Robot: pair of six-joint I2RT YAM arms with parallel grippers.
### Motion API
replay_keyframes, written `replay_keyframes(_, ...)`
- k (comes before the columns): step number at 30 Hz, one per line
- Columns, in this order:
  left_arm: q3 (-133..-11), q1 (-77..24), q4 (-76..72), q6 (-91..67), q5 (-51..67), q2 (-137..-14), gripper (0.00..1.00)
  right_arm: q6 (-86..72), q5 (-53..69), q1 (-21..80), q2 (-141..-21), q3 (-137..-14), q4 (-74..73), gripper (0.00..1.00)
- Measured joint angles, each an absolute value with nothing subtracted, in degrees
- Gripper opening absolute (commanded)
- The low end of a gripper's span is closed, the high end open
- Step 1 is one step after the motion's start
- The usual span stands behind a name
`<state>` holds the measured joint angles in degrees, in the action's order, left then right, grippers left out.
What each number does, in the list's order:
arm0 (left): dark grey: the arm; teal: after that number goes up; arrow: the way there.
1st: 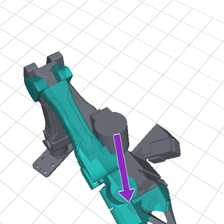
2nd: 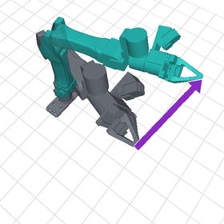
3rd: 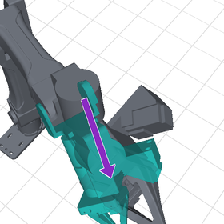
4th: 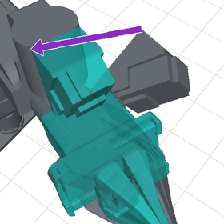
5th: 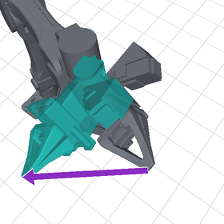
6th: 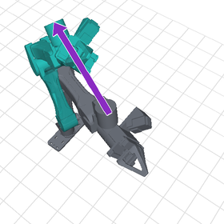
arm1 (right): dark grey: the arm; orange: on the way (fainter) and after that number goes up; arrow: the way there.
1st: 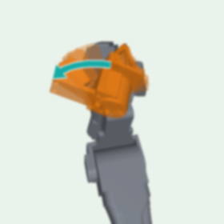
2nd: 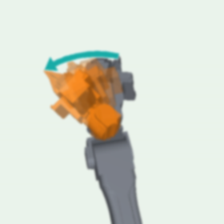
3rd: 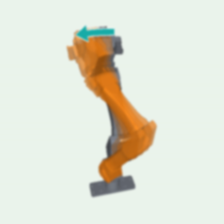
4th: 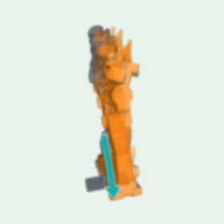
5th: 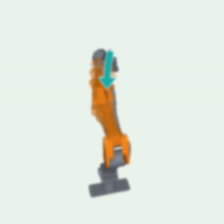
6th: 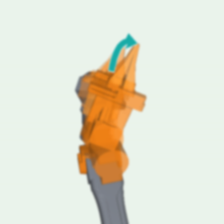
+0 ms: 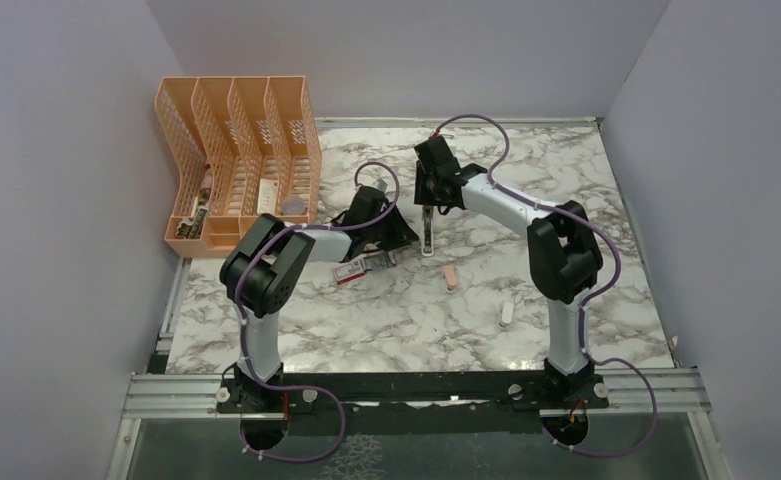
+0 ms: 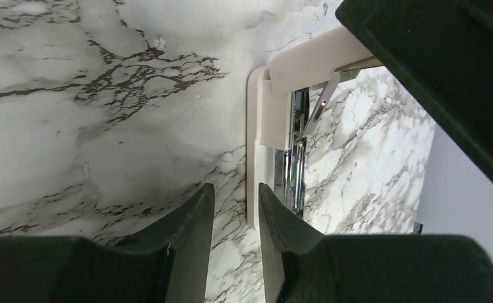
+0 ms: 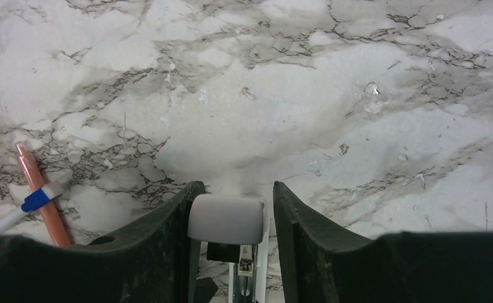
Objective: Load the staples into the stapler
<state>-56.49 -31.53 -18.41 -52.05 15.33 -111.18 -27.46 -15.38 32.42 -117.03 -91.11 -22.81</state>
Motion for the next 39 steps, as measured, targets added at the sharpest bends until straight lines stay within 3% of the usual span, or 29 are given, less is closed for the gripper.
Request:
replay_keyframes(13, -57.65, -31.62, -10.96, -47.07, 13.58, -108.47, 0.39, -27.59, -15.68, 32.58, -115.07, -91.11, -26.81, 0.56)
replay_keyframes(22, -57.65, -31.62, -7.66, -45.36, 13.17, -101.95, 0.45, -25.98, -11.53, 32.58, -102.04, -84.23, -26.35, 0.57)
replay_keyframes(28, -57.32, -31.62, -6.46, -44.21, 12.40, -96.95, 0.56, -24.93, -10.41, 32.58, -94.85, -79.22, -26.72, 0.56)
replay_keyframes(39, -51.79, -32.42, -5.87, -42.44, 13.15, -84.99, 0.80, -22.57, -5.17, 37.80, -85.25, -57.95, -30.85, 0.56)
